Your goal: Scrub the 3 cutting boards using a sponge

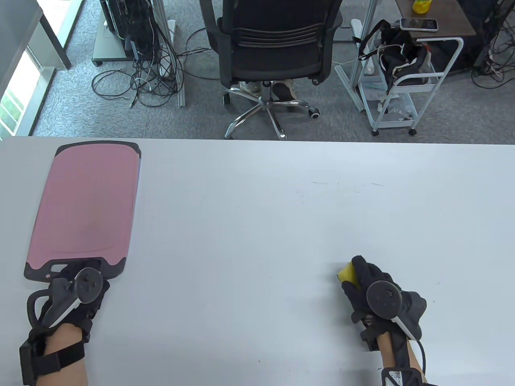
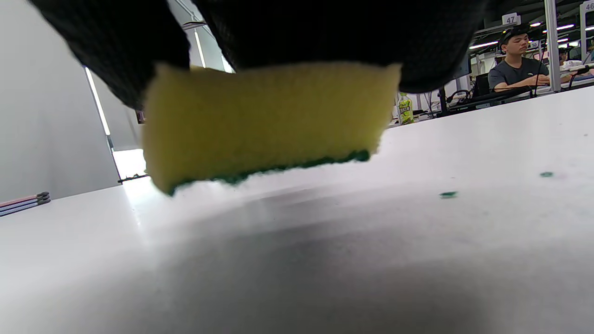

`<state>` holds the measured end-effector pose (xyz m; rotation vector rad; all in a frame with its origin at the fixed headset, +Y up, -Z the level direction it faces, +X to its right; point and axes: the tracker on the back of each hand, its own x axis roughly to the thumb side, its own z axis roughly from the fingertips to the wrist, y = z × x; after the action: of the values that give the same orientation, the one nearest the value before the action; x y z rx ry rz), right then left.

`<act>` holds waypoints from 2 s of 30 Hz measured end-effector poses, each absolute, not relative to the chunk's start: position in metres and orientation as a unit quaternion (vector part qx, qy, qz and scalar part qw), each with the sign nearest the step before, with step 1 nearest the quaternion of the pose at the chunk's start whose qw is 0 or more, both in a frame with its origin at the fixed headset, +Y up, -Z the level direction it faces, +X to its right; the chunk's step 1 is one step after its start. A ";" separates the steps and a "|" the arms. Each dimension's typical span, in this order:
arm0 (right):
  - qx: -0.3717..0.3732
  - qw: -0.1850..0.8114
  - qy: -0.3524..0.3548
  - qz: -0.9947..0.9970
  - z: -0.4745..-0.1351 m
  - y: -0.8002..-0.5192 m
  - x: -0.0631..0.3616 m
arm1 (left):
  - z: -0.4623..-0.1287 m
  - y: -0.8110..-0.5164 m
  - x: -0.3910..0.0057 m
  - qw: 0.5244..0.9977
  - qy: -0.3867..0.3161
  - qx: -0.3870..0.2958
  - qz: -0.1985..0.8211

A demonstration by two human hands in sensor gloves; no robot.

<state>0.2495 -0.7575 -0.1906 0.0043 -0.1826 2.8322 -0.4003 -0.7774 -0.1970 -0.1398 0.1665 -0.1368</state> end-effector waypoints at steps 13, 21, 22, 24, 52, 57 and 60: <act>0.000 0.156 -0.054 0.986 -0.192 -0.760 0.252 | -0.206 -0.769 -0.382 0.999 0.015 0.022 0.027; 0.012 0.157 -0.059 0.986 -0.188 -0.756 0.247 | -0.188 -0.743 -0.330 0.968 -0.013 0.218 0.125; 0.013 0.157 -0.060 0.986 -0.188 -0.756 0.247 | -0.185 -0.739 -0.331 0.963 -0.012 0.228 0.142; 0.013 0.154 -0.064 0.986 -0.188 -0.754 0.247 | -0.180 -0.728 -0.333 0.942 -0.012 0.255 0.219; 0.032 0.170 -0.051 0.984 -0.184 -0.755 0.236 | -0.218 -0.824 -0.309 0.763 0.115 -0.299 0.561; 0.039 0.176 -0.044 0.983 -0.188 -0.756 0.224 | -0.222 -0.824 -0.299 0.780 0.100 -0.299 0.540; 0.056 0.181 -0.033 0.981 -0.202 -0.751 0.199 | -0.225 -0.827 -0.299 0.779 0.104 -0.292 0.544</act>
<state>0.1987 -0.7509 -0.2019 0.1581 -0.0938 2.7717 -0.2992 -0.8270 -0.2248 -0.6319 0.2254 1.1764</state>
